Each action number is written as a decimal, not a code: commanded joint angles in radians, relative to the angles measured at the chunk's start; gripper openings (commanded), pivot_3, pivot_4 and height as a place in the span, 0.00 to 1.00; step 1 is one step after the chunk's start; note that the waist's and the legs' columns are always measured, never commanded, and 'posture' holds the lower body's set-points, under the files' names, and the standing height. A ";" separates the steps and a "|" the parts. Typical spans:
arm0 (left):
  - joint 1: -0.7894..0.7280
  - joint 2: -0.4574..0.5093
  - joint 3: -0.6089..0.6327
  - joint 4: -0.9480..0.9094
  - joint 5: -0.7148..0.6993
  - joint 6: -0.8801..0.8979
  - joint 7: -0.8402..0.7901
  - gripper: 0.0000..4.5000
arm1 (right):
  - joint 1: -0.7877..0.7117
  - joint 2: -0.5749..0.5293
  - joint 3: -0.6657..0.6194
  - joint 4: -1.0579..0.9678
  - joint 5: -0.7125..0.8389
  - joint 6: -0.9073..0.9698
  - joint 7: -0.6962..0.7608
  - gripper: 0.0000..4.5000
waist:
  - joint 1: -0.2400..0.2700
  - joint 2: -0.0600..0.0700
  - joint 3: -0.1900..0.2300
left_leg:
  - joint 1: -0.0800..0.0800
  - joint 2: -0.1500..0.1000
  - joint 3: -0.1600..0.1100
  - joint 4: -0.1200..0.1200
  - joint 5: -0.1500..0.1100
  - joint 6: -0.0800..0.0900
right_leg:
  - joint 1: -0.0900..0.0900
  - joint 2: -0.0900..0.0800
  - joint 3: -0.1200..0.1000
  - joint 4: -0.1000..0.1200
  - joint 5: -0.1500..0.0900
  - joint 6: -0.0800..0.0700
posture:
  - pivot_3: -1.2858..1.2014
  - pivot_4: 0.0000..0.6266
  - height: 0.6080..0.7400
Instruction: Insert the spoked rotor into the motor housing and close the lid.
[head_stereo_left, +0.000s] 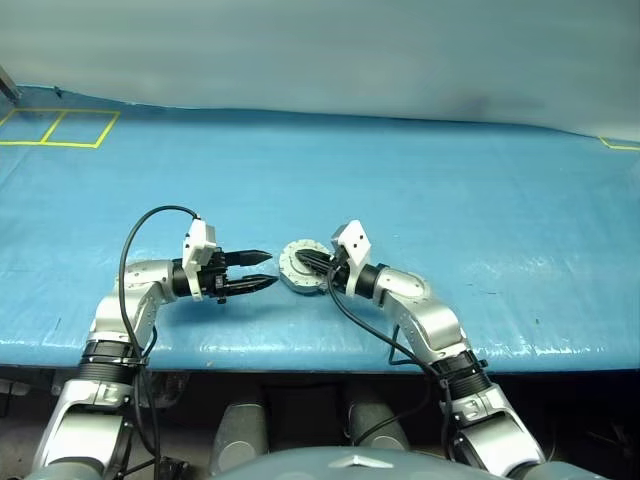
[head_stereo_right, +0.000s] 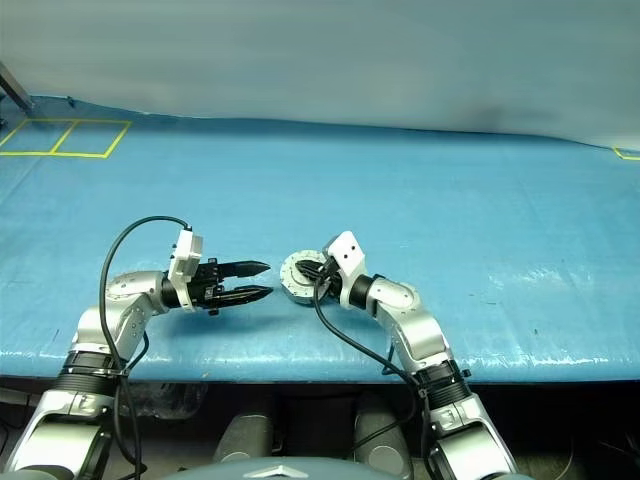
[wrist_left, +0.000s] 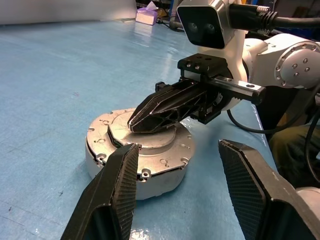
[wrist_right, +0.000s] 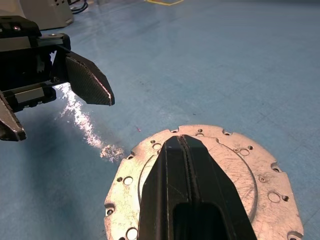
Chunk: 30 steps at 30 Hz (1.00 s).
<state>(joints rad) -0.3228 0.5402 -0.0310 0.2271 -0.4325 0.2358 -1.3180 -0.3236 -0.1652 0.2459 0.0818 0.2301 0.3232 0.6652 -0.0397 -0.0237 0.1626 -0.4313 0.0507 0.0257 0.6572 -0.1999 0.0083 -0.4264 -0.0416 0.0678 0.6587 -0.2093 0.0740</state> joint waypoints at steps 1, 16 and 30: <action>-0.025 0.014 -0.001 -0.028 0.013 -0.021 -0.002 0.61 | 0.003 0.013 0.000 0.063 -0.032 -0.006 -0.036 0.00 | -0.001 0.000 0.000 | 0.000 0.000 0.000 0.000 0.000 0.000 | 0.000 0.000 0.000 0.000 0.000 0.000 | 0.52 0.24 1.00; -0.056 0.020 -0.012 -0.018 0.053 -0.083 -0.007 0.61 | 0.016 0.035 0.000 0.006 -0.009 0.012 -0.029 0.00 | -0.004 0.000 0.000 | 0.000 0.001 0.001 -0.003 0.000 0.000 | -0.001 0.000 0.000 -0.001 -0.001 -0.002 | 0.52 0.24 1.00; -0.089 -0.007 -0.044 0.024 0.058 -0.076 -0.044 0.62 | 0.053 -0.001 -0.023 -0.122 0.011 0.030 -0.043 0.64 | -0.001 -0.001 0.000 | 0.000 0.000 0.001 -0.008 0.000 0.000 | -0.002 0.001 -0.001 -0.003 -0.002 -0.003 | 0.52 0.24 1.00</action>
<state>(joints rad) -0.4031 0.5317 -0.0749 0.2555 -0.3685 0.1637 -1.3527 -0.2704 -0.1661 0.2271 -0.0033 0.2381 0.3506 0.6272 -0.0408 -0.0242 0.1623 -0.4316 0.0512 0.0265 0.6491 -0.2000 0.0081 -0.4288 -0.0408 0.0673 0.6560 -0.2113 0.0708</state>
